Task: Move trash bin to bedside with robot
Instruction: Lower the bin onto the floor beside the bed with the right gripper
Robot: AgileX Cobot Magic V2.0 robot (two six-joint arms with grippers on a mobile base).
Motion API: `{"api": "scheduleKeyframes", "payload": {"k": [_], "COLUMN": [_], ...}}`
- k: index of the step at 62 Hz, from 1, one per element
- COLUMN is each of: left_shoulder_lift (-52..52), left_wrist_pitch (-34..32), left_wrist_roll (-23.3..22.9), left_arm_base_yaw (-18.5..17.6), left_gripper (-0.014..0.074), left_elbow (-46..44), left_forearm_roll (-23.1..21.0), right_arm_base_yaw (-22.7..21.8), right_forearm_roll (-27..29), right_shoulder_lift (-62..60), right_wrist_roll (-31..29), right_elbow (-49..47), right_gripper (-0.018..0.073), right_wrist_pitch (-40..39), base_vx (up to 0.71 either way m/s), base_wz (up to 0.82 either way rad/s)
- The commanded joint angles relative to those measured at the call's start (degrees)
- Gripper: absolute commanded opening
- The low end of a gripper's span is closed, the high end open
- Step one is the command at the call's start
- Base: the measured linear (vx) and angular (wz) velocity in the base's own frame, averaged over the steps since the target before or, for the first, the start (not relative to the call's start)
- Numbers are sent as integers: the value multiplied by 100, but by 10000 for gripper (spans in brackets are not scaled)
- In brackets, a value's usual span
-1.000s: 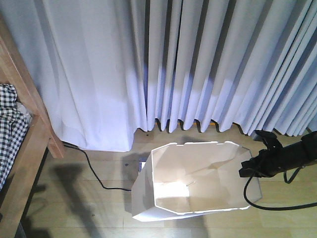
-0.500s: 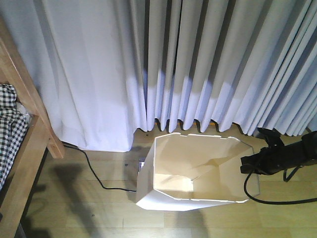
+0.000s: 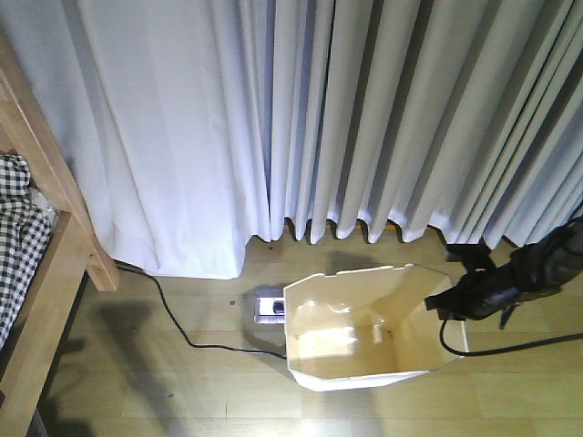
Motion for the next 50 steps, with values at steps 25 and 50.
{"api": "scheduleKeyframes", "payload": {"k": [25,50], "left_shoulder_lift": [-83,-83], "left_wrist_pitch": [-396,-396], "left_wrist_roll": [-25,-25], "left_arm_base_yaw": [-33,-33], "left_gripper": [-6,-6], "left_elbow": [107,107], "left_forearm_roll": [-13,-13], "right_arm_base_yaw": [172,173], "right_forearm_roll": [-1183,-2250], "right_shoulder_lift": [1089,1859], "right_wrist_roll": [2099,3259], "right_elbow": [-1864,-2997], "right_gripper": [21,105], "right_wrist_pitch": [1275,1650], "base_vx": [0,0], "base_wz": [0,0]}}
